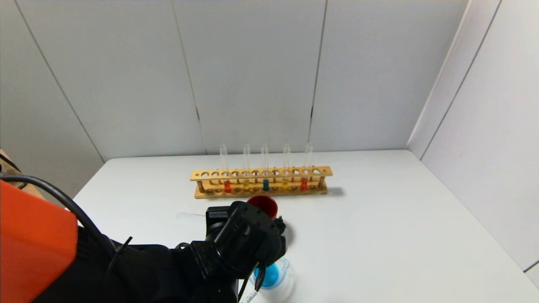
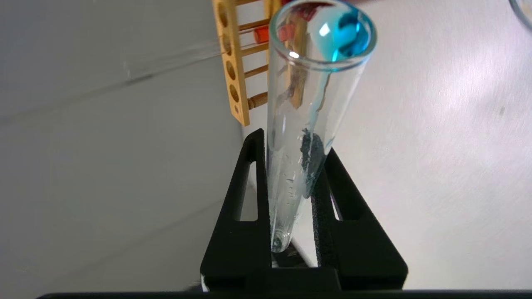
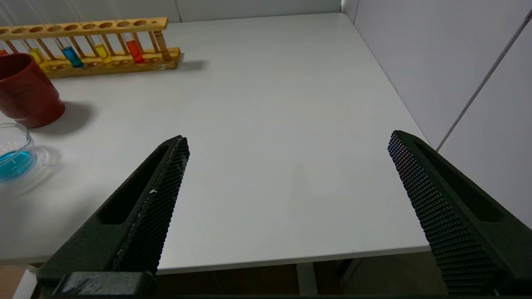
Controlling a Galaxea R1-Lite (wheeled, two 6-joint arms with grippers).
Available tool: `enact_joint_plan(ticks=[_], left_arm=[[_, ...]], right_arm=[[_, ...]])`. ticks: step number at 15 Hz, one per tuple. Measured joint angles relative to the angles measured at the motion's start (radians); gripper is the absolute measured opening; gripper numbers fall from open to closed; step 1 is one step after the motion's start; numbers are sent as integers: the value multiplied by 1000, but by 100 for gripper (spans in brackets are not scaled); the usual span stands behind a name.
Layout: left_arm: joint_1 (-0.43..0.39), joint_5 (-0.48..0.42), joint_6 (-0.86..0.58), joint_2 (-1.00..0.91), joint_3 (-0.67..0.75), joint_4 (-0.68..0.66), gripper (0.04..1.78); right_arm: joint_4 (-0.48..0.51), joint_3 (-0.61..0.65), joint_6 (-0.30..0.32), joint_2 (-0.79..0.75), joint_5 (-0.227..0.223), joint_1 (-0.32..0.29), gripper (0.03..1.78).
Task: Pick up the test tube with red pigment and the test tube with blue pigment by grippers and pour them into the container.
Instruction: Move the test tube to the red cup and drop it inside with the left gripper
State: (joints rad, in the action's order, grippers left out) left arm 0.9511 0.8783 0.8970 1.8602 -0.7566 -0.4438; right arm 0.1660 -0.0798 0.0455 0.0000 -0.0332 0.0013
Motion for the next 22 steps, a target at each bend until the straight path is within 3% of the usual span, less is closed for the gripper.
enact_joint_plan(ticks=[6, 9, 14, 22], left_arm=[[7, -5, -556, -49, 1, -315, 33], [6, -27, -696, -57, -3, -336, 33], [-6, -150, -816, -41, -35, -336, 33], [-74, -253, -884, 40, -148, -337, 33]], right_arm=[[0, 0, 0, 0, 0, 0, 175], [0, 0, 0, 0, 0, 0, 175], [0, 0, 0, 0, 0, 0, 175], [0, 0, 0, 0, 0, 0, 175]])
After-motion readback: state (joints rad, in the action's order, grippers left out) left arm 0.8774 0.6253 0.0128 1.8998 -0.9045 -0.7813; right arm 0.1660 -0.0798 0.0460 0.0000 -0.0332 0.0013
